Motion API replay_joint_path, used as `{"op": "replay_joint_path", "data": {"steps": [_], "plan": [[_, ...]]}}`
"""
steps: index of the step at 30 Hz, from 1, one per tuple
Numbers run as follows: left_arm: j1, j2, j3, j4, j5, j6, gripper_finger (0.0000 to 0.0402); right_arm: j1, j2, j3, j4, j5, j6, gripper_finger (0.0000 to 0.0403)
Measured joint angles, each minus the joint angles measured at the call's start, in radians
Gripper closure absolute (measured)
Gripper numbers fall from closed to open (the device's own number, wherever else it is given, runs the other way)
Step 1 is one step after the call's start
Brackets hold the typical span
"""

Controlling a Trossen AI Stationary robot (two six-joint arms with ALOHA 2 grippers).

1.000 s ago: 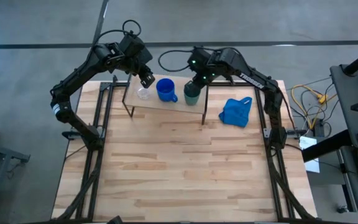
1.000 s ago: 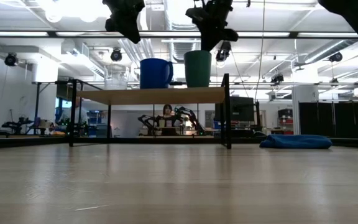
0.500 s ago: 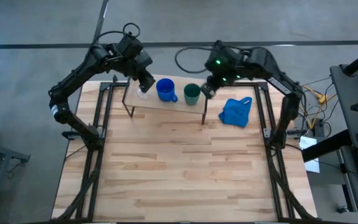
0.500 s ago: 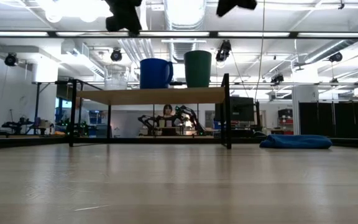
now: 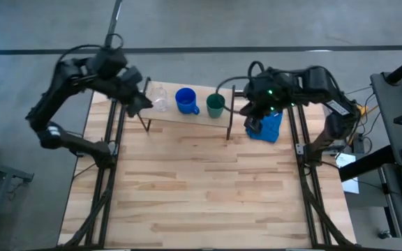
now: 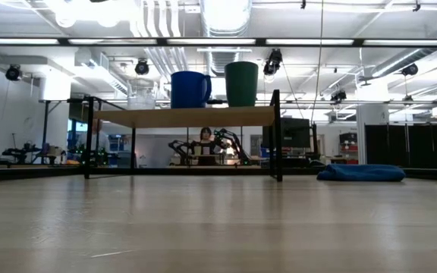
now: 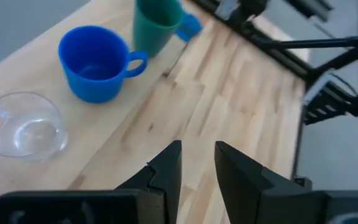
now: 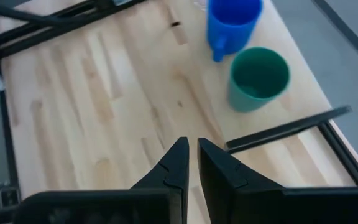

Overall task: Stack small to large cups/mugs on shelf
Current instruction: Return to Home Position

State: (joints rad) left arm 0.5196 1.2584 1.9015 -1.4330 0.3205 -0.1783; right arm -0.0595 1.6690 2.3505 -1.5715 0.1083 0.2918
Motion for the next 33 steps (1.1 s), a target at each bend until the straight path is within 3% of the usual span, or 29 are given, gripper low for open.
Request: {"op": "replay_joint_path", "data": {"steps": [4,9,16,19,24,33], "plan": [[-0.018,-0.074,0.0,0.001,0.001,0.0,0.032,0.038,-0.011,0.0,0.0,0.0,-0.008,0.0374],[-0.018,-0.141,0.0,0.001,0.0,-0.025,0.032,0.074,-0.019,0.0,0.0,0.0,0.1,0.0374],[-0.018,-0.196,-0.028,0.008,-0.003,0.007,0.032,0.149,-0.019,-0.03,0.001,0.037,-0.056,0.0374],[-0.018,-0.225,-0.085,0.021,-0.004,0.075,0.032,0.178,-0.037,-0.074,0.001,0.11,-0.03,0.0374],[-0.019,-0.318,-0.23,0.152,-0.004,0.057,0.032,0.219,-0.137,-0.188,0.065,0.181,0.018,0.0374],[-0.018,-0.533,-0.517,0.383,-0.003,-0.017,0.032,0.268,-0.399,-0.541,0.49,0.18,-0.003,0.0374]]}}
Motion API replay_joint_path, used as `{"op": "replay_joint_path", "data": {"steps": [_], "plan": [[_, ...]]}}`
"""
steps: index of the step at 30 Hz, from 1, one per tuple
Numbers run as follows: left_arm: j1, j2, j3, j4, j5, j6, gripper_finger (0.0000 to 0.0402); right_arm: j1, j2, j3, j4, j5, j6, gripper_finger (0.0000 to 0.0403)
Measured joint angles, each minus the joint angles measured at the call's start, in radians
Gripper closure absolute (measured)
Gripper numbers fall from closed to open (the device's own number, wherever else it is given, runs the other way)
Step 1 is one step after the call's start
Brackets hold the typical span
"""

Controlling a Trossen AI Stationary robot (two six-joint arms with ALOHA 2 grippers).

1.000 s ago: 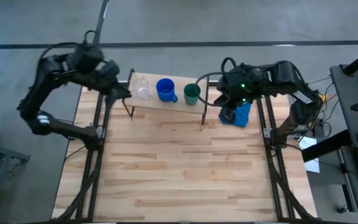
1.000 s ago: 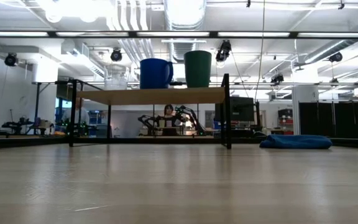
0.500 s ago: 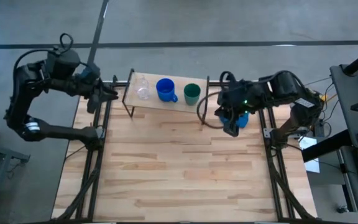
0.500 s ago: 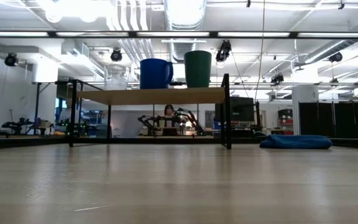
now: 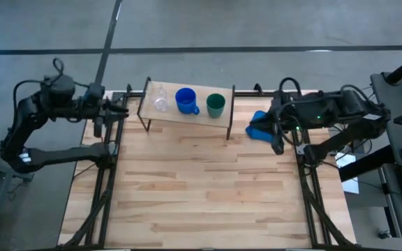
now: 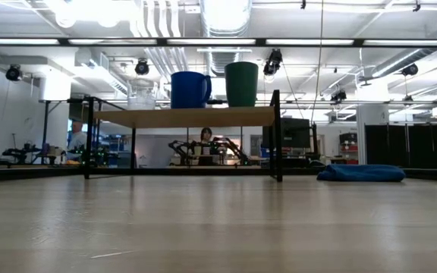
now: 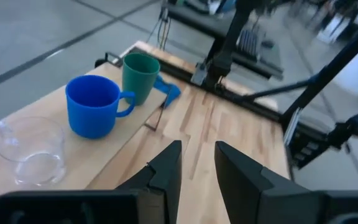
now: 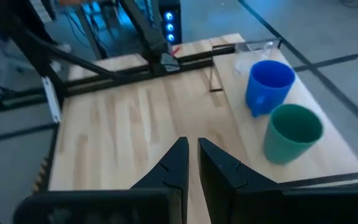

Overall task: Stack small to large cups/mugs on shelf
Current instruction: Return to Home Position

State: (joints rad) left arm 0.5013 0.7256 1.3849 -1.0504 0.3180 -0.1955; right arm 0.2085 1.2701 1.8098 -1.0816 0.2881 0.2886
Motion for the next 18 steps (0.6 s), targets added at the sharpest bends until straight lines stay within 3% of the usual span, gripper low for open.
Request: {"op": "replay_joint_path", "data": {"steps": [6,12,18], "plan": [[0.001,-0.105,-0.107,0.112,0.006,-0.035,0.032,0.002,-0.111,-0.26,0.218,0.001,0.039,0.0374],[0.001,-0.158,-0.157,0.257,0.005,-0.035,0.032,-0.018,-0.156,-0.478,0.603,0.001,-0.093,0.0374],[0.001,-0.192,-0.153,0.282,0.005,-0.035,0.032,-0.102,-0.244,-0.604,0.605,0.001,-0.068,0.0374]]}}
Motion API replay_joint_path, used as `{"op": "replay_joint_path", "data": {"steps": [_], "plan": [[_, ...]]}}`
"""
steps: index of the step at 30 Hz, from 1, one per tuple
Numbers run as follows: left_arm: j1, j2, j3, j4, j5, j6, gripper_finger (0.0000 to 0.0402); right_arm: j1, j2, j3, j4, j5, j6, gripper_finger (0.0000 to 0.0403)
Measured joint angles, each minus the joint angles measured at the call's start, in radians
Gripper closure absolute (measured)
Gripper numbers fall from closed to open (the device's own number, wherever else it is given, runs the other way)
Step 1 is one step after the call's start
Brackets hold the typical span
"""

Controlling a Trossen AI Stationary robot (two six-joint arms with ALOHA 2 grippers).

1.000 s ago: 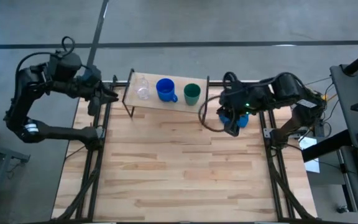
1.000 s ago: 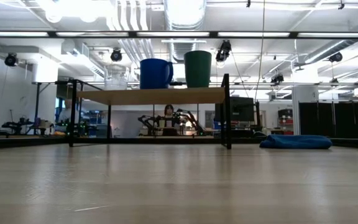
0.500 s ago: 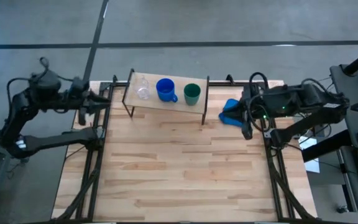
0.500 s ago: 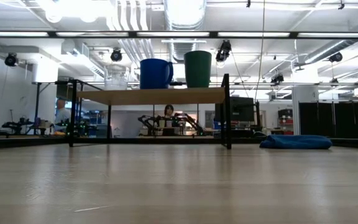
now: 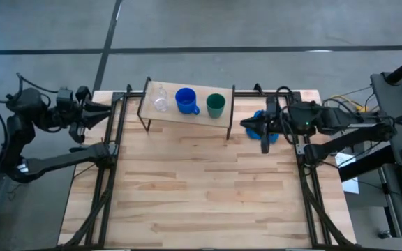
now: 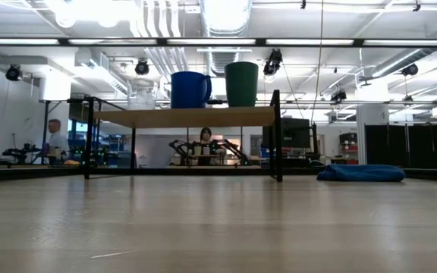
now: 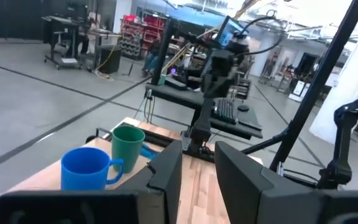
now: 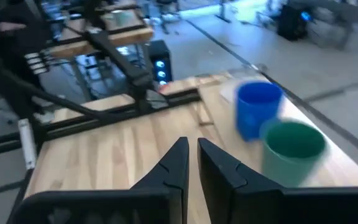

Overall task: Stack small to large cups/mugs on shelf
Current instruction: Return to Home Position

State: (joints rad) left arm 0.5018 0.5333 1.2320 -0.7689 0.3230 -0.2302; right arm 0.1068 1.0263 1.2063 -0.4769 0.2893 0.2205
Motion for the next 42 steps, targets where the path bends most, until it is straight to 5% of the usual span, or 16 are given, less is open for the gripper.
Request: {"op": "replay_joint_path", "data": {"steps": [11,19,30,42], "plan": [[0.0,-0.095,-0.024,0.0,0.0,0.01,0.032,-0.059,-0.289,-0.298,0.151,0.0,0.078,0.0374],[0.0,-0.206,-0.176,0.024,-0.001,0.005,0.032,-0.06,-0.414,-0.503,0.245,0.001,0.115,0.0374],[0.0,-0.367,-0.486,0.29,0.016,0.001,0.032,-0.06,-0.523,-0.737,0.474,0.001,0.112,0.0374],[-0.001,-0.499,-0.688,0.574,0.018,-0.065,0.032,-0.06,-0.634,-0.828,0.554,0.082,0.111,0.0374]]}}
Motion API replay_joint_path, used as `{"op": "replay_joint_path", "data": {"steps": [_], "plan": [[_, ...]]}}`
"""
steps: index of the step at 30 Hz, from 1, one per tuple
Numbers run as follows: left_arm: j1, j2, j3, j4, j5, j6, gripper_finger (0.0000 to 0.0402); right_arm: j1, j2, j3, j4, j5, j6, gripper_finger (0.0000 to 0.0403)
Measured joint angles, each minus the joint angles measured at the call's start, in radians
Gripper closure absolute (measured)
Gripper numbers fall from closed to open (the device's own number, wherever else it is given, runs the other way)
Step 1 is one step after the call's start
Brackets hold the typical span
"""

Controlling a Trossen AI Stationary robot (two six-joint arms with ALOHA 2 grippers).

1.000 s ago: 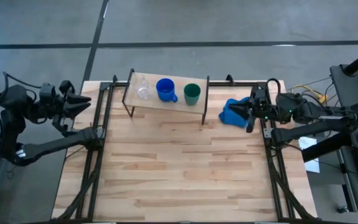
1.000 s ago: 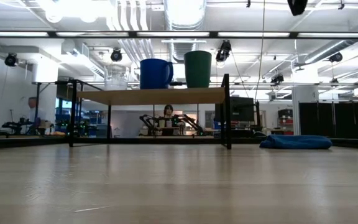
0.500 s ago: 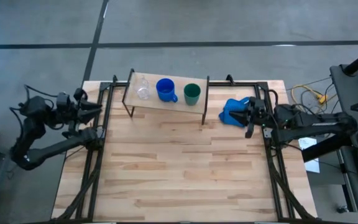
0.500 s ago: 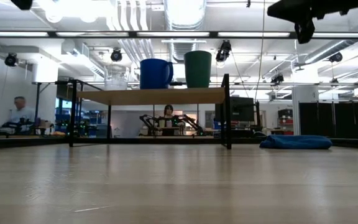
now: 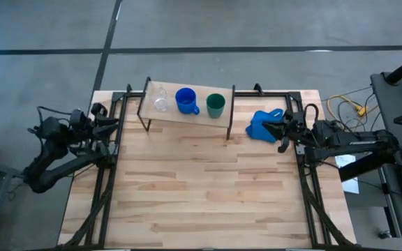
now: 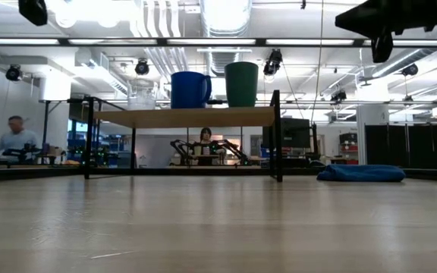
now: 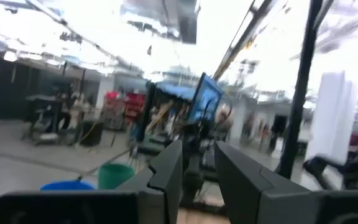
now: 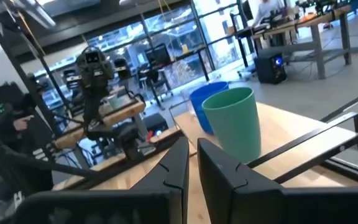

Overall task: Stack small to large cups/mugs on shelf
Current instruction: Return to Home Position

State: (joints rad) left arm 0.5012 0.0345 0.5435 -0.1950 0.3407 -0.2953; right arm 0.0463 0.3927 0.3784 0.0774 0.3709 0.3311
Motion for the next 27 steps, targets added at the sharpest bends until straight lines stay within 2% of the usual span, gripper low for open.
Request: {"op": "replay_joint_path", "data": {"steps": [5,9,13,16,19,22,27], "plan": [[0.001,0.091,-0.041,0.038,0.073,-0.028,0.032,-0.001,-0.011,-0.064,0.148,-0.003,-0.039,0.0374],[0.001,0.174,-0.104,0.217,0.074,-0.065,0.032,-0.001,-0.01,-0.132,0.246,-0.004,-0.051,0.0374],[0.001,0.244,-0.167,0.429,0.131,-0.099,0.032,-0.001,-0.009,-0.203,0.32,-0.009,0.023,0.0374],[0.0,0.279,-0.196,0.504,0.189,-0.16,0.032,0.0,-0.003,-0.236,0.375,-0.091,0.048,0.0374],[0.0,0.285,-0.206,0.503,0.265,-0.211,0.032,0.002,-0.003,-0.25,0.421,-0.189,0.012,0.0374],[0.0,0.269,-0.206,0.491,0.335,-0.25,0.032,0.001,-0.012,-0.252,0.419,-0.188,-0.001,0.0374],[0.0,0.192,-0.203,0.436,0.372,-0.275,0.032,0.001,-0.011,-0.257,0.358,-0.183,0.006,0.0374]]}}
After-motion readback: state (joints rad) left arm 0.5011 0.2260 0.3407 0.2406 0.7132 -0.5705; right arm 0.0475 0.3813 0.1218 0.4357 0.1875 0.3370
